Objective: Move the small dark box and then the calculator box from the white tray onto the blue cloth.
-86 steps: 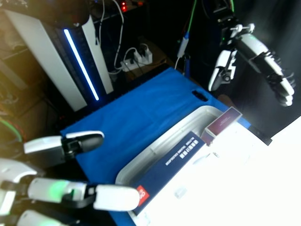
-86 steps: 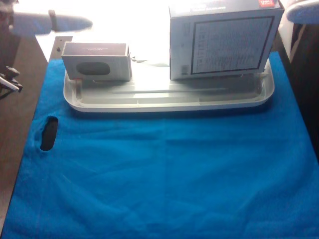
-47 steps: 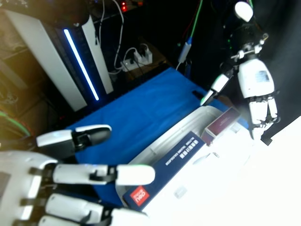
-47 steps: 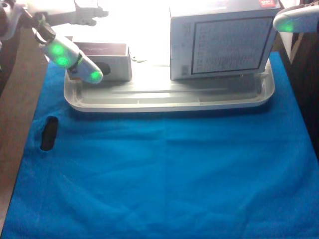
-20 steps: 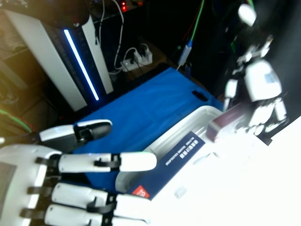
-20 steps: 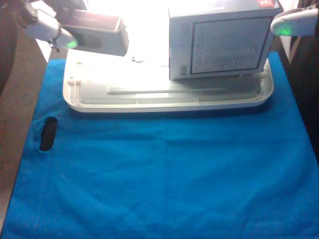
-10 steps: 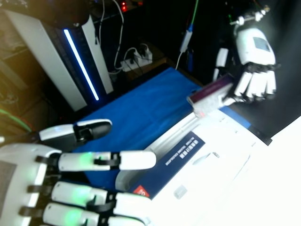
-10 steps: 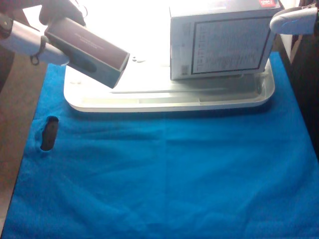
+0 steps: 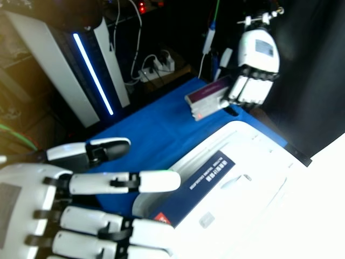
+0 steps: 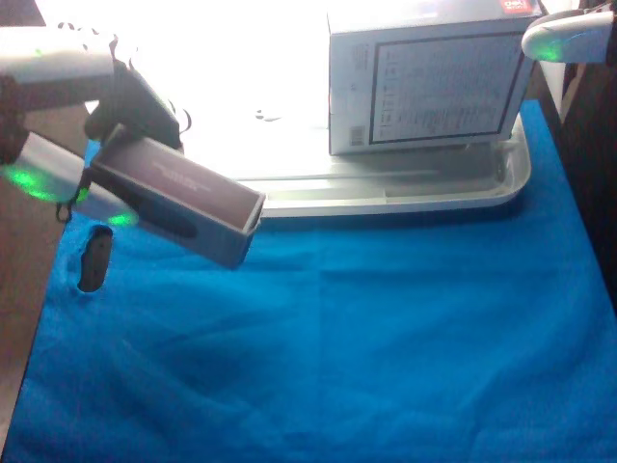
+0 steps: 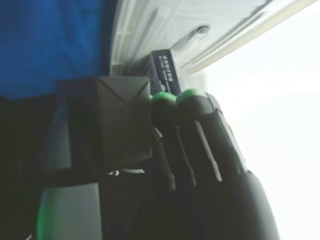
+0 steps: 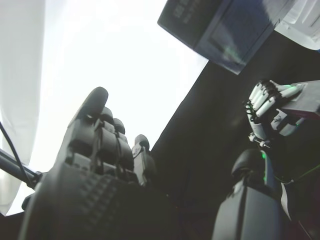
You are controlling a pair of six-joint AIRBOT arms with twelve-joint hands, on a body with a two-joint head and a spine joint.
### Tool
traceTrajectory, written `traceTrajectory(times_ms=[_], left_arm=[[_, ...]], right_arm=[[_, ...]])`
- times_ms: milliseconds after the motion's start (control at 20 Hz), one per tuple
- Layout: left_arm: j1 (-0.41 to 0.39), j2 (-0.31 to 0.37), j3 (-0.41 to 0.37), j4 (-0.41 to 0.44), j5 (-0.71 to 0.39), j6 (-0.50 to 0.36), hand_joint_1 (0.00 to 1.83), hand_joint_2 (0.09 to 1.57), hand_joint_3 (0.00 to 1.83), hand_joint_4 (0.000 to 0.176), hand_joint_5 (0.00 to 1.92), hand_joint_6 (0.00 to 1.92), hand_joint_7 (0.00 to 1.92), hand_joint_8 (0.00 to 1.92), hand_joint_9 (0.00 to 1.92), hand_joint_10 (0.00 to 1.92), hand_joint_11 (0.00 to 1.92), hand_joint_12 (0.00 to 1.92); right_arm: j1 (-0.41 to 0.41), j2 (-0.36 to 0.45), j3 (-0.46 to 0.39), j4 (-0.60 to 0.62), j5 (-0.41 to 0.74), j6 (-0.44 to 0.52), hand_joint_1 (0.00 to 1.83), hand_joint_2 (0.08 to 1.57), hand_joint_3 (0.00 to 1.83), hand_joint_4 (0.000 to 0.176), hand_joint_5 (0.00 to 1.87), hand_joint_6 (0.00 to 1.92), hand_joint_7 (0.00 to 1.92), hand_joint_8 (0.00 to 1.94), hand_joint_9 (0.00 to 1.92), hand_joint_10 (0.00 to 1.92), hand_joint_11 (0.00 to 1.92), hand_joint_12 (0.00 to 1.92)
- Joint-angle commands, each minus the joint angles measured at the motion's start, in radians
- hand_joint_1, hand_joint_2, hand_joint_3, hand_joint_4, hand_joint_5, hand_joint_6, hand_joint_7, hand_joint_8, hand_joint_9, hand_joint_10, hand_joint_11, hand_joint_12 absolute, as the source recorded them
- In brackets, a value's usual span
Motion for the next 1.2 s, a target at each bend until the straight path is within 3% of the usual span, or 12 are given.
traceTrajectory(times_ms=[0, 100, 200, 400, 550, 650, 800, 950, 1000, 1050, 1100, 1150], left_arm=[[0.0, 0.001, -0.007, -0.054, -0.047, -0.001, 1.24, 1.17, 0.0, 0.0, 0.96, 0.79, 0.83, 1.46, 0.63, 1.52, 0.49, 1.9], [0.031, -0.003, -0.02, -0.067, -0.053, 0.02, 1.24, 1.18, 0.0, 0.0, 0.94, 0.8, 0.83, 1.48, 0.71, 1.59, 0.63, 1.91], [0.054, -0.012, -0.027, -0.072, -0.06, 0.027, 1.25, 1.14, 0.0, 0.0, 1.01, 0.7, 0.88, 1.39, 0.76, 1.46, 0.68, 1.76], [0.094, -0.04, -0.026, -0.083, -0.073, 0.028, 1.21, 1.15, 0.0, 0.0, 1.0, 0.82, 0.82, 1.36, 0.59, 1.09, 0.33, 1.54], [0.117, -0.055, -0.022, -0.09, -0.078, 0.028, 1.21, 1.16, 0.0, 0.0, 0.99, 0.85, 0.82, 1.37, 0.62, 1.15, 0.41, 1.61], [0.128, -0.062, -0.017, -0.091, -0.078, 0.027, 1.21, 1.16, 0.0, 0.0, 0.98, 0.85, 0.82, 1.37, 0.6, 1.2, 0.38, 1.65], [0.132, -0.064, -0.013, -0.091, -0.079, 0.022, 1.21, 1.15, 0.0, 0.0, 1.01, 0.81, 0.82, 1.36, 0.61, 1.21, 0.4, 1.64], [0.132, -0.066, -0.009, -0.084, -0.075, 0.019, 1.19, 1.18, 0.0, 0.0, 0.94, 0.93, 0.77, 1.43, 0.55, 1.2, 0.32, 1.63], [0.132, -0.067, -0.008, -0.082, -0.075, 0.016, 1.08, 1.16, 0.0, 0.006, 0.91, 1.07, 0.71, 0.97, 0.59, 0.97, 0.34, 1.42], [0.132, -0.067, -0.008, -0.082, -0.075, 0.016, 1.08, 1.16, 0.0, 0.006, 0.91, 1.07, 0.71, 0.97, 0.59, 0.97, 0.34, 1.42], [0.132, -0.068, -0.007, -0.082, -0.076, 0.016, 1.0, 1.15, 0.0, 0.142, 0.89, 1.11, 0.74, 0.67, 0.63, 0.77, 0.35, 1.26], [0.132, -0.068, -0.007, -0.082, -0.076, 0.016, 0.96, 1.05, 0.0, 0.035, 0.79, 0.53, 0.76, 0.5, 0.63, 0.64, 0.29, 1.21]], right_arm=[[0.016, 0.0, -0.001, 0.038, 0.112, 0.006, 0.65, 0.83, 0.0, 0.176, 0.0, 0.0, 0.02, 0.0, 0.04, 0.01, 0.0, 0.68], [0.016, -0.002, -0.001, 0.038, 0.112, 0.006, 0.65, 0.84, 0.0, 0.176, 0.0, 0.0, 0.02, 0.0, 0.06, 0.01, 0.0, 0.72], [0.016, -0.002, -0.001, 0.036, 0.111, 0.006, 0.65, 0.84, 0.0, 0.176, 0.0, 0.0, 0.03, 0.0, 0.05, 0.01, 0.0, 0.72], [0.016, -0.002, -0.001, 0.035, 0.111, 0.006, 0.66, 0.85, 0.0, 0.176, 0.0, 0.0, 0.04, 0.0, 0.07, 0.01, 0.0, 0.85], [0.016, -0.005, -0.001, 0.035, 0.111, 0.006, 0.64, 0.84, 0.0, 0.176, 0.0, 0.0, 0.05, 0.0, 0.09, 0.01, 0.0, 0.99], [0.016, -0.007, -0.001, 0.035, 0.111, 0.006, 0.66, 0.85, 0.0, 0.176, 0.0, 0.0, 0.03, 0.0, 0.05, 0.01, 0.0, 0.78], [0.016, -0.008, 0.0, 0.035, 0.112, 0.006, 0.65, 0.84, 0.0, 0.176, 0.0, 0.0, 0.06, 0.0, 0.1, 0.01, 0.0, 0.95], [0.016, -0.01, 0.0, 0.035, 0.112, 0.006, 0.64, 0.85, 0.0, 0.176, 0.0, 0.0, 0.02, 0.0, 0.04, 0.0, 0.0, 0.75], [0.016, -0.01, 0.0, 0.034, 0.112, 0.006, 0.65, 0.86, 0.0, 0.176, 0.0, 0.0, 0.04, 0.0, 0.06, 0.01, 0.0, 0.76], [0.016, -0.01, 0.0, 0.034, 0.112, 0.006, 0.65, 0.86, 0.0, 0.176, 0.0, 0.0, 0.04, 0.0, 0.06, 0.01, 0.0, 0.76], [0.016, -0.01, 0.0, 0.033, 0.112, 0.006, 0.65, 0.86, 0.0, 0.176, 0.0, 0.0, 0.03, 0.0, 0.04, 0.01, 0.0, 0.73], [0.016, -0.011, 0.0, 0.033, 0.112, 0.006, 0.65, 0.86, 0.0, 0.176, 0.0, 0.0, 0.01, 0.0, 0.03, 0.0, 0.0, 0.67]])
